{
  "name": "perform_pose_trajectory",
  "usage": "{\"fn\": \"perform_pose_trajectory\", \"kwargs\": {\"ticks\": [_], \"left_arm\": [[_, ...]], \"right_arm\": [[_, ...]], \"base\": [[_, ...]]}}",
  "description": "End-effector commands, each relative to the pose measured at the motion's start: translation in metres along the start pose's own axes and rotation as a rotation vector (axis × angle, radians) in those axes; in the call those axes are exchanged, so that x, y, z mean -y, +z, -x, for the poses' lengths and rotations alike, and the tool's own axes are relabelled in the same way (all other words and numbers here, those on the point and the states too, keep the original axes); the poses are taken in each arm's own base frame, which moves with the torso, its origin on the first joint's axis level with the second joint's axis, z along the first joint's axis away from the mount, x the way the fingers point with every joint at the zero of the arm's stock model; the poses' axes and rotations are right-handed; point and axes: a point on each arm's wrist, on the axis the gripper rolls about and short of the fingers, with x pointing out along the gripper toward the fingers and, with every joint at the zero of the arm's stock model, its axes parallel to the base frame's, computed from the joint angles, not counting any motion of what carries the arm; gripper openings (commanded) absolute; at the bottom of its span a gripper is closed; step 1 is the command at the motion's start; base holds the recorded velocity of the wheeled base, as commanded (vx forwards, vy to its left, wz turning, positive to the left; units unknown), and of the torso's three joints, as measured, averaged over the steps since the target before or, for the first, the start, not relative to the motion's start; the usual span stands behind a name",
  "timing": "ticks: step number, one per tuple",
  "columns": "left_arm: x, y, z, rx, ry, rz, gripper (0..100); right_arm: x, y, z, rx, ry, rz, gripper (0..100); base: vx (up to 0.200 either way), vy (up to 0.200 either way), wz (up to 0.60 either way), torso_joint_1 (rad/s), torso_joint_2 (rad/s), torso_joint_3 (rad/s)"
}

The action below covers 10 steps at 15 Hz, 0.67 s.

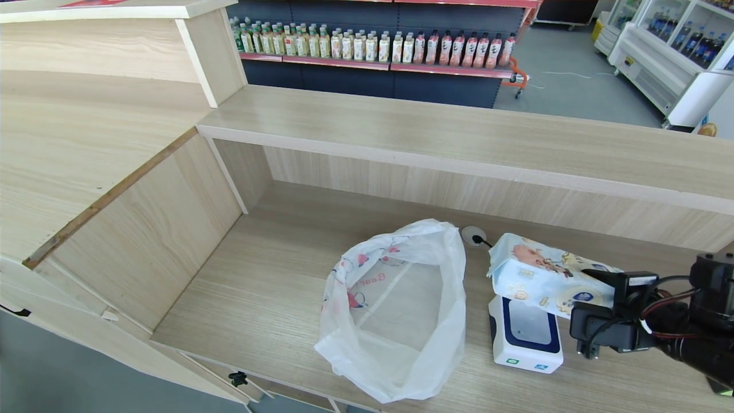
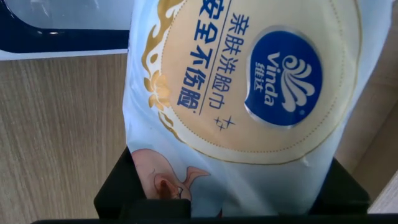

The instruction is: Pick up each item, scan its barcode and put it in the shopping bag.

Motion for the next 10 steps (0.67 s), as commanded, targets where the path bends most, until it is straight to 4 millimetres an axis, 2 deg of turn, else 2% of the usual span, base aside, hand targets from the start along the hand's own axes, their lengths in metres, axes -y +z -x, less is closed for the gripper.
{"fn": "perform_pose_trajectory", "kwargs": {"ticks": [1, 3, 5, 6, 7, 10], "left_arm": [[0.000, 0.000, 0.000, 0.000, 0.001, 0.000, 100], [0.000, 0.000, 0.000, 0.000, 0.001, 0.000, 100], [0.000, 0.000, 0.000, 0.000, -0.001, 0.000, 100], [0.000, 0.000, 0.000, 0.000, -0.001, 0.000, 100], [0.000, 0.000, 0.000, 0.000, 0.001, 0.000, 100], [0.000, 0.000, 0.000, 0.000, 0.001, 0.000, 100]], "right_arm": [[0.002, 0.000, 0.001, 0.002, -0.010, 0.001, 0], [0.009, 0.001, 0.005, 0.032, -0.043, -0.004, 0], [0.026, 0.008, 0.013, 0.144, -0.111, -0.055, 0], [0.040, 0.028, 0.022, 0.296, -0.101, -0.212, 0], [0.052, 0.040, 0.033, 0.362, -0.099, -0.330, 0], [0.090, 0.059, 0.083, 0.427, -0.019, -0.639, 0]], "base": [[0.000, 0.000, 0.00, 0.000, 0.00, 0.000], [0.000, 0.000, 0.00, 0.000, 0.00, 0.000], [0.000, 0.000, 0.00, 0.000, 0.00, 0.000], [0.000, 0.000, 0.00, 0.000, 0.00, 0.000], [0.000, 0.000, 0.00, 0.000, 0.00, 0.000], [0.000, 0.000, 0.00, 0.000, 0.00, 0.000]]}}
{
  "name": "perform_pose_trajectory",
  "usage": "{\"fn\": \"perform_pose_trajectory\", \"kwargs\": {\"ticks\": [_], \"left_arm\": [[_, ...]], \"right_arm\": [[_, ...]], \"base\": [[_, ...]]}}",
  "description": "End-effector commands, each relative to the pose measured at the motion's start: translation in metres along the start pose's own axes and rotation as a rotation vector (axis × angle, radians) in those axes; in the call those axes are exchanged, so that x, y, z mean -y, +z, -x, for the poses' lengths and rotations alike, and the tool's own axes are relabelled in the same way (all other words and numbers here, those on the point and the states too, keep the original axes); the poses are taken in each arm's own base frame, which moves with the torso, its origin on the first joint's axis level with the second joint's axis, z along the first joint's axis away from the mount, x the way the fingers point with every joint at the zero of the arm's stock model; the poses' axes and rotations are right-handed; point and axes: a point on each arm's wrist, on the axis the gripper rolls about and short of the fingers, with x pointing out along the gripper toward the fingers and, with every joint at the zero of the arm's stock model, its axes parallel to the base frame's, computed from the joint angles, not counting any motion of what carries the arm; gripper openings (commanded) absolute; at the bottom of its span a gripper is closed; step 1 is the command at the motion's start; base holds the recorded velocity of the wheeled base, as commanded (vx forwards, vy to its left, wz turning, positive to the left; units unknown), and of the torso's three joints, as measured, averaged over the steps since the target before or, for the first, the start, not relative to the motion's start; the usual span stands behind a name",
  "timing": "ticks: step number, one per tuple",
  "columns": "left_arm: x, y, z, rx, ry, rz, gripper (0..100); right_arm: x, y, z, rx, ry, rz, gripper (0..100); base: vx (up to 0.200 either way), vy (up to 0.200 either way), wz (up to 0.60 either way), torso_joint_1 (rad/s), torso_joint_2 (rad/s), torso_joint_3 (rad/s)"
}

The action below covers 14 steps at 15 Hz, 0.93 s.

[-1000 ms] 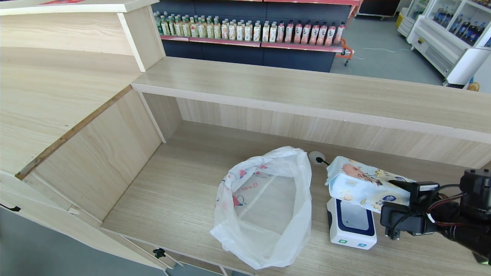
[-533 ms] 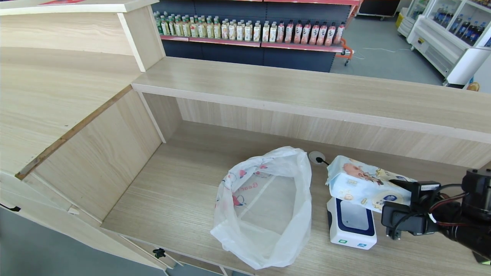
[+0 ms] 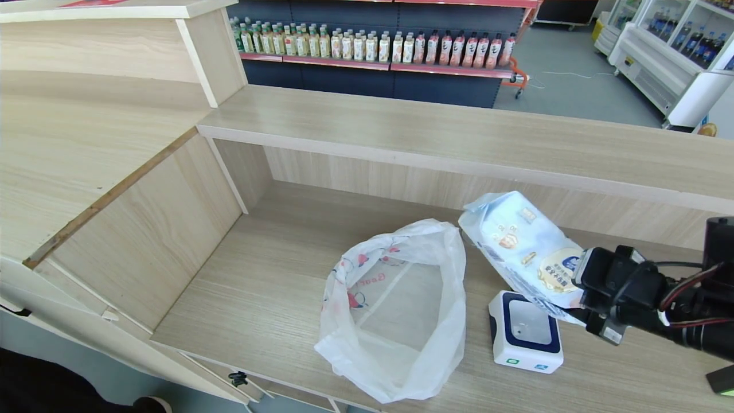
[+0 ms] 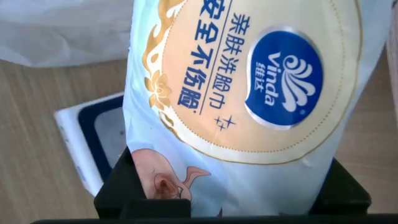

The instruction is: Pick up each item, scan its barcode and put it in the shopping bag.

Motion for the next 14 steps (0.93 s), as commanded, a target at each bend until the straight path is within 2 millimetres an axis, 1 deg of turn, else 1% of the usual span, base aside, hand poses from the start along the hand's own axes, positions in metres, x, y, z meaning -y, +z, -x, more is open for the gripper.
{"fn": "perform_pose_trajectory", "kwargs": {"ticks": [1, 2, 3, 5, 8, 9, 10, 12, 14], "left_arm": [[0.000, 0.000, 0.000, 0.000, 0.000, 0.000, 100], [0.000, 0.000, 0.000, 0.000, 0.000, 0.000, 100], [0.000, 0.000, 0.000, 0.000, 0.000, 0.000, 100], [0.000, 0.000, 0.000, 0.000, 0.000, 0.000, 100], [0.000, 0.000, 0.000, 0.000, 0.000, 0.000, 100], [0.000, 0.000, 0.000, 0.000, 0.000, 0.000, 100], [0.000, 0.000, 0.000, 0.000, -0.002, 0.000, 100], [0.000, 0.000, 0.000, 0.000, 0.000, 0.000, 100], [0.000, 0.000, 0.000, 0.000, -0.002, 0.000, 100]], "right_arm": [[0.025, 0.055, 0.060, 0.113, -0.062, -0.191, 0], [0.026, 0.060, 0.073, 0.095, -0.039, -0.264, 0], [0.027, 0.063, 0.102, 0.029, 0.023, -0.414, 0], [0.023, 0.059, 0.145, -0.106, 0.085, -0.590, 0], [0.007, 0.043, 0.184, -0.216, 0.013, -0.723, 0], [0.005, 0.042, 0.189, -0.216, -0.002, -0.736, 0], [0.000, 0.041, 0.201, -0.191, -0.035, -0.739, 0], [-0.002, 0.040, 0.205, -0.201, -0.059, -0.721, 0], [-0.005, 0.038, 0.206, -0.197, -0.051, -0.708, 0]], "base": [[0.000, 0.000, 0.00, 0.000, 0.00, 0.000], [0.000, 0.000, 0.00, 0.000, 0.00, 0.000], [0.000, 0.000, 0.00, 0.000, 0.00, 0.000], [0.000, 0.000, 0.00, 0.000, 0.00, 0.000], [0.000, 0.000, 0.00, 0.000, 0.00, 0.000], [0.000, 0.000, 0.00, 0.000, 0.00, 0.000], [0.000, 0.000, 0.00, 0.000, 0.00, 0.000], [0.000, 0.000, 0.00, 0.000, 0.00, 0.000], [0.000, 0.000, 0.60, -0.005, 0.00, 0.005]]}}
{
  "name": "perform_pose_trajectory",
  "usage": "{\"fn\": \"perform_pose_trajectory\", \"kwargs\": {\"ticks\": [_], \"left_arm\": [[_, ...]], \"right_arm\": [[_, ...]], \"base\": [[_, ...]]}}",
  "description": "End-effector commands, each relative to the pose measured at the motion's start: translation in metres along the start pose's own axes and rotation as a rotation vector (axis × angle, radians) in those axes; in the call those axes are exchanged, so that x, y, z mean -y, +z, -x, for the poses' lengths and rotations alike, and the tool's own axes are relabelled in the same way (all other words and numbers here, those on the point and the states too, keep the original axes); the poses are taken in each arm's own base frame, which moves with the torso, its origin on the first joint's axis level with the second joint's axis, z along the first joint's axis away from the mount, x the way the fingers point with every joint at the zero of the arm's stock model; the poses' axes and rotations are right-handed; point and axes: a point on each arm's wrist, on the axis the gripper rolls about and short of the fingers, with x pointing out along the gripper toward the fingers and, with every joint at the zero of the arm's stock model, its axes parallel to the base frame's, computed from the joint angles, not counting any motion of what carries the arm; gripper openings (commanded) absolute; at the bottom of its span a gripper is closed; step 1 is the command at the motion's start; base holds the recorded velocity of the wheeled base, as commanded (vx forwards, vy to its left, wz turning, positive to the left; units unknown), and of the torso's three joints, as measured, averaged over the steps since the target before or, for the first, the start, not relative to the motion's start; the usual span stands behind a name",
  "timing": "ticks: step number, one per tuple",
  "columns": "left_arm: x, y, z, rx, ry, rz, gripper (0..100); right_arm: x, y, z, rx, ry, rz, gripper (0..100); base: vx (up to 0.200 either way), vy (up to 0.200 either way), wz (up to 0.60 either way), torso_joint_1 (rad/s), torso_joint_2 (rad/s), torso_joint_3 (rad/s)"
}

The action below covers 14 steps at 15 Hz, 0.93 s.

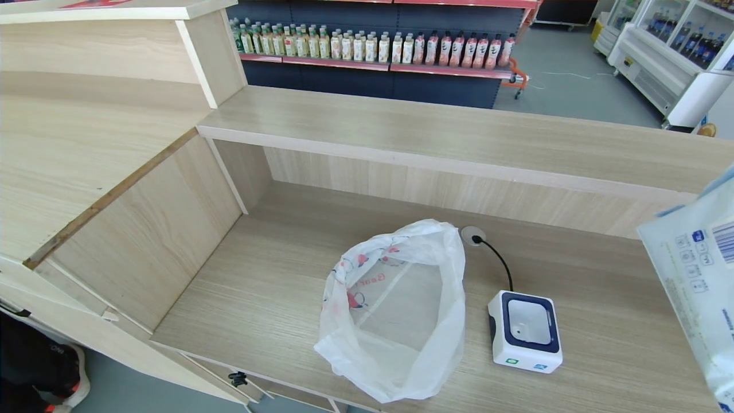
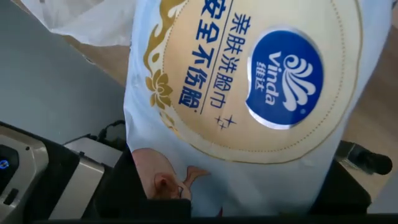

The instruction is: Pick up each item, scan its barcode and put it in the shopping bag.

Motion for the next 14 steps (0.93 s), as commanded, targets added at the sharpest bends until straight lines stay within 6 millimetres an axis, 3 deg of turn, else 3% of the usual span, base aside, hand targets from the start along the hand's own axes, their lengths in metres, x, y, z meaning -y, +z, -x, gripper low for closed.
{"fn": "perform_pose_trajectory", "kwargs": {"ticks": [1, 5, 8, 10, 11, 12, 14], "left_arm": [[0.000, 0.000, 0.000, 0.000, 0.000, 0.000, 100], [0.000, 0.000, 0.000, 0.000, -0.002, 0.000, 100], [0.000, 0.000, 0.000, 0.000, 0.000, 0.000, 100], [0.000, 0.000, 0.000, 0.000, 0.000, 0.000, 100], [0.000, 0.000, 0.000, 0.000, -0.003, 0.000, 100], [0.000, 0.000, 0.000, 0.000, -0.002, 0.000, 100], [0.000, 0.000, 0.000, 0.000, 0.000, 0.000, 100]], "right_arm": [[-0.002, -0.006, 0.006, 0.027, -0.007, 0.008, 0], [-0.003, -0.009, 0.003, 0.020, 0.023, 0.043, 0], [-0.004, -0.015, -0.019, -0.048, 0.041, 0.021, 0], [-0.004, -0.018, -0.060, -0.014, 0.032, -0.065, 0], [-0.004, -0.018, -0.069, 0.004, 0.030, -0.084, 0], [-0.006, -0.021, -0.101, 0.012, 0.056, -0.131, 0], [-0.010, -0.027, -0.129, 0.005, 0.080, -0.163, 0]], "base": [[0.000, 0.000, 0.60, 0.002, 0.00, 0.007], [0.000, 0.000, 0.60, 0.005, 0.00, 0.004], [0.000, 0.000, 0.20, 0.001, 0.00, 0.004], [0.000, 0.000, 0.00, 0.000, 0.00, 0.000], [0.000, 0.000, 0.00, 0.000, 0.00, 0.000], [0.000, 0.000, 0.00, 0.000, 0.00, 0.000], [0.000, 0.000, 0.00, 0.000, 0.00, 0.000]]}}
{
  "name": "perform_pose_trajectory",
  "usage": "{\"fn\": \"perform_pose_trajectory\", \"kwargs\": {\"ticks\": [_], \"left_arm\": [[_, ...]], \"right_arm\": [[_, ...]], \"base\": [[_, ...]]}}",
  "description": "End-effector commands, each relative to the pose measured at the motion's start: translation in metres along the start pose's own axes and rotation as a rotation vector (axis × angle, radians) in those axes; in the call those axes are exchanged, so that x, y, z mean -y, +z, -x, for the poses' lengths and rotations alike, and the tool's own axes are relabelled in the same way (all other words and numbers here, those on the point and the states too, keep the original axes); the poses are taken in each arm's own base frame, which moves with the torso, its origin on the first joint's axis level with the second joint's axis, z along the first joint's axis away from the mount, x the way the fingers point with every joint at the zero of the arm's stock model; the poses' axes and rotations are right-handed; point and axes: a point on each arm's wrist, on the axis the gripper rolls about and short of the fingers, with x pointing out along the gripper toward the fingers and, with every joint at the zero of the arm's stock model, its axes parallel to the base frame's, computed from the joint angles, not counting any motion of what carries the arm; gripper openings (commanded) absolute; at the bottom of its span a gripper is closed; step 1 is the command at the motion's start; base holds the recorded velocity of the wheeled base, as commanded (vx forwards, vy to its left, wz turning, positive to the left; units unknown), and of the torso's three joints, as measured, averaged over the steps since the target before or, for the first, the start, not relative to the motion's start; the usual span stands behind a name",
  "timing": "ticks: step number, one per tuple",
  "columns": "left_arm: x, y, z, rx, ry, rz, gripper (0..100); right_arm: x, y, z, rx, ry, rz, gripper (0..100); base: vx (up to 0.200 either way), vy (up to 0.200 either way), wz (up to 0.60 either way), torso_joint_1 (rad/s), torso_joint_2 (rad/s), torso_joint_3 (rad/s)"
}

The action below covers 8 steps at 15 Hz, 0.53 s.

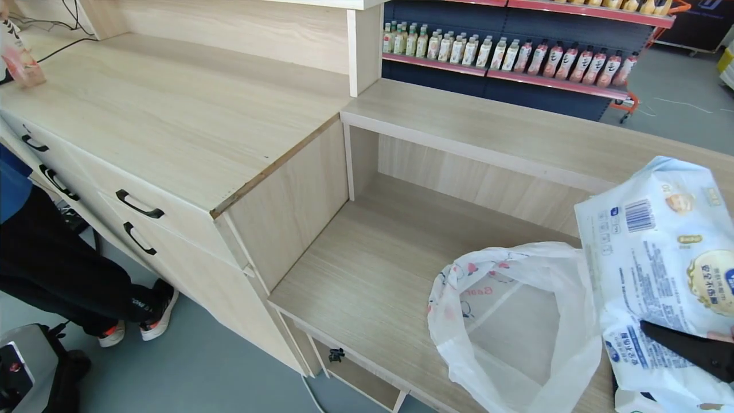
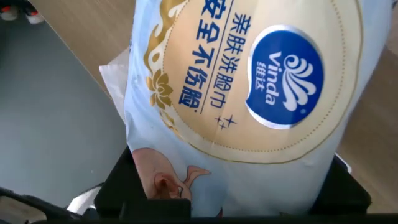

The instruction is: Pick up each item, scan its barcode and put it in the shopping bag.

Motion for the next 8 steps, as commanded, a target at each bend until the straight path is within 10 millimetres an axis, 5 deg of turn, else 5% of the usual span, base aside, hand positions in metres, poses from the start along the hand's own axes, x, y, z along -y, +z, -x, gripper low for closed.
{"fn": "perform_pose_trajectory", "kwargs": {"ticks": [1, 4, 8], "left_arm": [[0.000, 0.000, 0.000, 0.001, 0.000, 0.000, 100], [0.000, 0.000, 0.000, 0.001, 0.000, 0.000, 100], [0.000, 0.000, 0.000, 0.001, 0.000, 0.000, 100]], "right_arm": [[-0.008, -0.031, -0.048, -0.142, 0.067, -0.044, 0], [-0.012, -0.052, -0.065, -0.164, 0.081, -0.071, 0], [-0.012, -0.055, -0.088, -0.135, 0.076, -0.125, 0]], "base": [[0.000, 0.000, 0.00, 0.000, 0.00, 0.000], [0.000, 0.000, 0.00, 0.000, 0.00, 0.000], [0.000, 0.000, 0.00, 0.000, 0.00, 0.000]]}}
